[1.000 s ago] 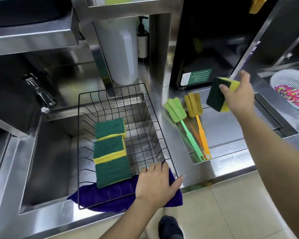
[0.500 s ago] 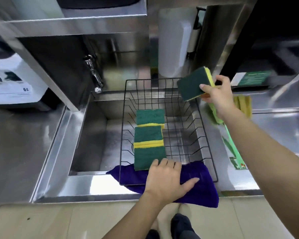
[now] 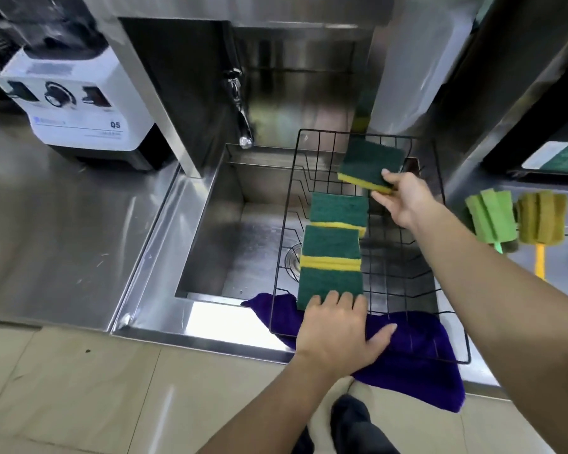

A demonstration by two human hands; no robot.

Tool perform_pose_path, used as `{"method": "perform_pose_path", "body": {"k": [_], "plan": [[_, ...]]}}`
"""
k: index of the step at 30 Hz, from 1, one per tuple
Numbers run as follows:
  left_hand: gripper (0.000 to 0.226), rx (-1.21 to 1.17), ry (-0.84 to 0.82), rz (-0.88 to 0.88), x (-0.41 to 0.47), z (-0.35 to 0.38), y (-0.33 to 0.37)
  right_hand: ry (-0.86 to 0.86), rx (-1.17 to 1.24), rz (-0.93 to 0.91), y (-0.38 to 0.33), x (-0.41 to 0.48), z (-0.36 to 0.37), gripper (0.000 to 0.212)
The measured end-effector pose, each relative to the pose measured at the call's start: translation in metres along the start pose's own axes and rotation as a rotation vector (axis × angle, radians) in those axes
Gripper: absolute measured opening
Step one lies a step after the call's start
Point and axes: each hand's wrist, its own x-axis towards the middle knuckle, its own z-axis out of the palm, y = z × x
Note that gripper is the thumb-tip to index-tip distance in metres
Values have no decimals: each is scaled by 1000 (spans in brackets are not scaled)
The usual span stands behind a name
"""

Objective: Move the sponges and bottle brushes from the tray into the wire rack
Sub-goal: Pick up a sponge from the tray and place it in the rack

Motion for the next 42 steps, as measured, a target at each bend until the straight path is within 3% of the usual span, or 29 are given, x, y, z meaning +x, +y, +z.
{"method": "perform_pose_path", "body": {"k": [8, 16, 18, 30, 34, 38, 42], "plan": [[53, -3, 44, 28, -1, 4, -1, 77, -421, -49, 9, 7, 0, 23], [51, -20, 34, 39, -1, 4, -1, 83, -445, -167, 8, 3, 1, 14], [51, -12, 24, 36, -1, 3, -2, 57, -438, -187, 11, 1, -1, 19], [51, -8, 15, 27, -1, 2, -2, 69, -266, -336, 23, -6, -4, 17], [51, -11, 17, 25, -1, 3, -2, -29, -362, -313, 24, -2, 6, 10], [50, -17, 22, 24, -1, 3, -2, 29, -509, -296, 27, 9, 16, 46], [50, -13, 28, 22, -2, 4, -2, 8, -654, -297, 29, 12, 19, 40]]}}
